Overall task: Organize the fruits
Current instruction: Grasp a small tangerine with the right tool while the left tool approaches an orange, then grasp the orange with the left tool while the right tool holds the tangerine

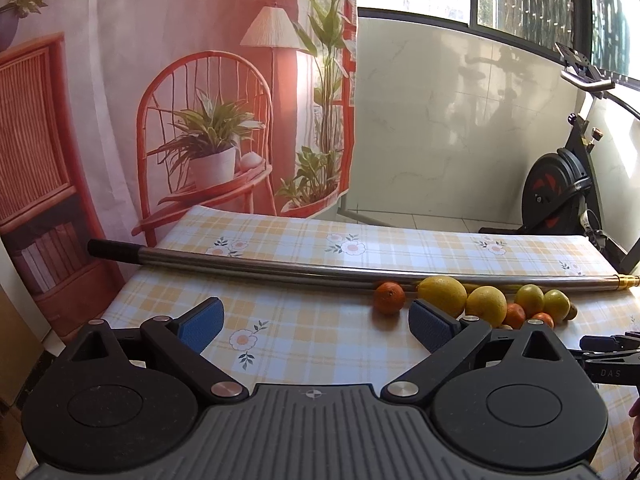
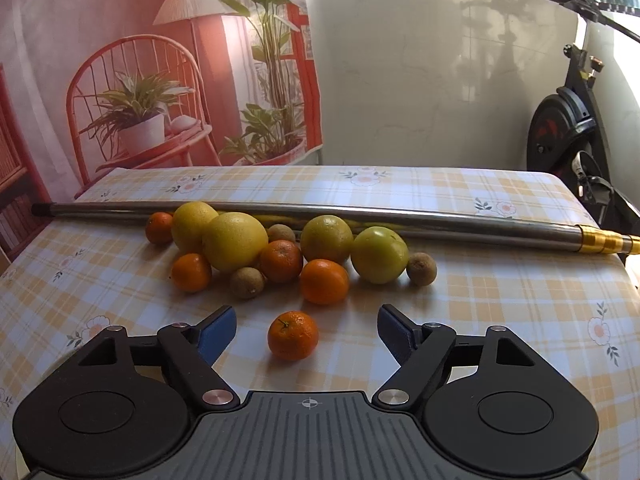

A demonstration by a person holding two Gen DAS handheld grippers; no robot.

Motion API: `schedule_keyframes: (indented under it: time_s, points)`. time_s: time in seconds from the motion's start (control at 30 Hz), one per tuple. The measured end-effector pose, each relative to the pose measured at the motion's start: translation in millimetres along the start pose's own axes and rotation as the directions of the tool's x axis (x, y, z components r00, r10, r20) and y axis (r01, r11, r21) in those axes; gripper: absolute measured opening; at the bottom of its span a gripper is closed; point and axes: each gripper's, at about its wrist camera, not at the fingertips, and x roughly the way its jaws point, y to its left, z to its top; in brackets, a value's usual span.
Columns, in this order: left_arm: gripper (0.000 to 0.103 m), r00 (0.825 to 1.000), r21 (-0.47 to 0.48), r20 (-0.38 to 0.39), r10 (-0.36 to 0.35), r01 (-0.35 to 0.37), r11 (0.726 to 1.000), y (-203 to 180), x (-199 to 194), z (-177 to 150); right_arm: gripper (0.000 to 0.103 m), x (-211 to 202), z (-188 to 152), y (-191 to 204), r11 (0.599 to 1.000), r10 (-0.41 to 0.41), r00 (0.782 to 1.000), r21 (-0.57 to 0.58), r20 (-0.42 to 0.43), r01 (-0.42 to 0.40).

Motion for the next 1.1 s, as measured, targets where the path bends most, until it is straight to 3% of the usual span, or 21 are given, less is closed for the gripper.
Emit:
schedule_keyframes:
  time_s: [0.07,0.3,0.57,0.87,1.1]
  points:
    - [0.095,1.000,0.001,-0.012,-0.004,0.004,1.000,-1,6,0,0.058,8,-1,-1,1.000,0.011,1.000,0.003,-0.022,-0.011]
    - [0.091,0.999,-0.057,-0.041,-0.030,0.027,0.998,4,27,0,0.049,24,-8,15,0.997,0.014,0.997,-0.071,-0.072,-0.019]
    - [0.088,0.997,-0.012,-0.055,-0.057,0.057,0.998,-9,49,4,0.032,32,-4,15,0.998,0.001,0.997,-0.059,-0.081,-0.006]
    - [0.083,0.987,0.019,-0.059,-0.149,0.151,0.988,-29,80,12,0.032,16,5,8,1.000,0.028,0.999,0.001,-0.045,-0.028]
    - [0.072,0.971,-0.041,-0.121,-0.204,0.201,0.979,-36,112,6,0.032,4,10,2,0.999,0.030,0.999,0.027,-0.016,-0.030]
